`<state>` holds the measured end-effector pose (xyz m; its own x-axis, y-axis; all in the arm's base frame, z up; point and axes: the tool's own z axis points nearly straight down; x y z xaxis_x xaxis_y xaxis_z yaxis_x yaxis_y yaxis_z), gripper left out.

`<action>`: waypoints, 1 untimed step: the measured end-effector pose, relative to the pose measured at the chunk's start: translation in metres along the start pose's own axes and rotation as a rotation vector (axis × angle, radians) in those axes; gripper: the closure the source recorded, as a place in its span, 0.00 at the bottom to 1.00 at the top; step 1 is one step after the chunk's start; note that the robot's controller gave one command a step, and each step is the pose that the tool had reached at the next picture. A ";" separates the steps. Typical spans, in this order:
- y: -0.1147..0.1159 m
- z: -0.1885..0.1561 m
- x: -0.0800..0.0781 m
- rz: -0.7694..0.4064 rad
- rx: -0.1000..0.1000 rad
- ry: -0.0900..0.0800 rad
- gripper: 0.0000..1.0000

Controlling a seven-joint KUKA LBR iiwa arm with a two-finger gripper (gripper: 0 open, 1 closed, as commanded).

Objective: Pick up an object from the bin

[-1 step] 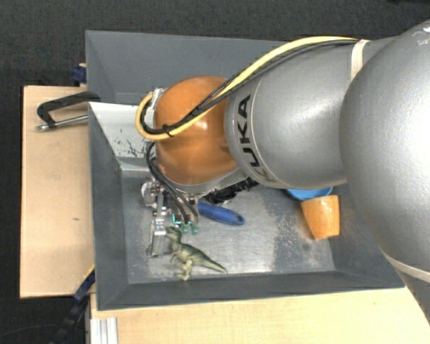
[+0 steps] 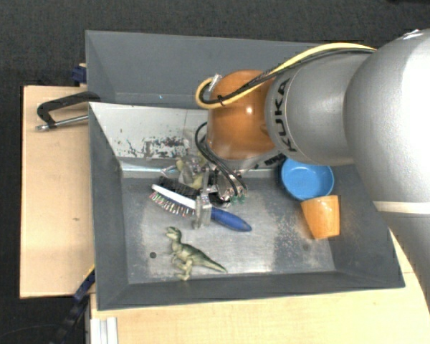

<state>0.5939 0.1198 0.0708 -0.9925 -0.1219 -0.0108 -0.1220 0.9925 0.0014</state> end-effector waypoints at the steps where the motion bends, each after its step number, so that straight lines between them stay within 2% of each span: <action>1: -0.019 -0.032 0.041 -0.342 0.000 0.009 0.00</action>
Offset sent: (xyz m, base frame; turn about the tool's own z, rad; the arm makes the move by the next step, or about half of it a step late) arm -0.0402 -0.0235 0.0292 -0.3435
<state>0.5547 0.0963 0.1021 -0.8939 -0.4482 -0.0017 -0.4482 0.8939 -0.0010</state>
